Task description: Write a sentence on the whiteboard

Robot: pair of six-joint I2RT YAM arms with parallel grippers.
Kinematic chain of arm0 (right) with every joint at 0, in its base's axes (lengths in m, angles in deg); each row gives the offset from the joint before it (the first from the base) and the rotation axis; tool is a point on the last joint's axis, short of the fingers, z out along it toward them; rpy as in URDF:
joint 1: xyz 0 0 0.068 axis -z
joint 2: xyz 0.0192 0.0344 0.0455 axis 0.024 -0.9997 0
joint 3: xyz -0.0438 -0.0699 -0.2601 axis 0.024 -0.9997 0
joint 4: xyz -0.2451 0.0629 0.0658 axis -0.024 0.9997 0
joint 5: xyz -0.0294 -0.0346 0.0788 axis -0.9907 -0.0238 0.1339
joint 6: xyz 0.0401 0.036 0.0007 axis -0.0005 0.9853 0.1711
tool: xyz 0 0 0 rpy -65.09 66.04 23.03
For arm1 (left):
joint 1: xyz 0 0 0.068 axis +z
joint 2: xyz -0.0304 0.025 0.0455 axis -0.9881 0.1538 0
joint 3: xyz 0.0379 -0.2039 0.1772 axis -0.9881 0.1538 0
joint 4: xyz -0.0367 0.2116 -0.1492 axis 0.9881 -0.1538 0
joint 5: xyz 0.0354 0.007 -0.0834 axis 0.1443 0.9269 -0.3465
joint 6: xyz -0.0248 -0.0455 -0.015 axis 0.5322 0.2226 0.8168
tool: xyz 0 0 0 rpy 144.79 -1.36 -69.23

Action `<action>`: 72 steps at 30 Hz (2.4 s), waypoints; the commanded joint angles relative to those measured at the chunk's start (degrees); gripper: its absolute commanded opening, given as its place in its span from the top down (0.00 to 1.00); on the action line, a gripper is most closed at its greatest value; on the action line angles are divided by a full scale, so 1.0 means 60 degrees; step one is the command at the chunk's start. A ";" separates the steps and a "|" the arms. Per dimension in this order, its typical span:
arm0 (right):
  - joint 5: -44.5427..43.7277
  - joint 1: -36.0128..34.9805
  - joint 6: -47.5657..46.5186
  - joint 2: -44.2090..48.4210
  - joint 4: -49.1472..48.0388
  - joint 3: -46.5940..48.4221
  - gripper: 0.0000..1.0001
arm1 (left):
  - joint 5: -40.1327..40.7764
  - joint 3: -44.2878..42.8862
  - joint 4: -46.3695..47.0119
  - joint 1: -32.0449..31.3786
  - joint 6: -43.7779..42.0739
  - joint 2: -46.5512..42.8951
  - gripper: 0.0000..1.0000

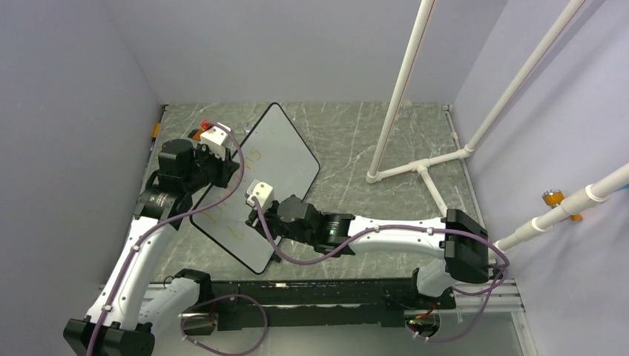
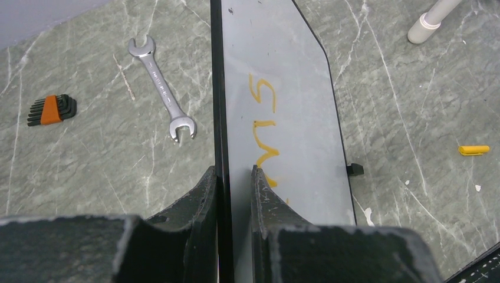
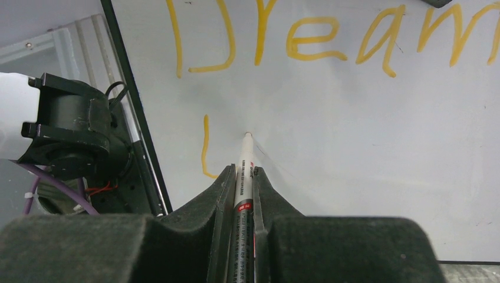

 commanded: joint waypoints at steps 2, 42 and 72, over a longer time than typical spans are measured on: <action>0.0077 0.0046 0.0273 -0.0063 -0.0357 -0.0352 1.00 | -0.0276 0.0361 -0.1453 -0.0246 -0.0726 0.0187 1.00; 0.0185 0.0028 0.0172 0.0944 0.0067 0.0101 1.00 | -0.0276 0.0341 -0.1467 -0.0251 -0.0725 0.0227 1.00; -0.0205 0.0117 -0.0213 -0.0217 0.0267 0.0658 1.00 | -0.0276 0.0357 -0.1436 -0.0265 -0.0690 0.0221 1.00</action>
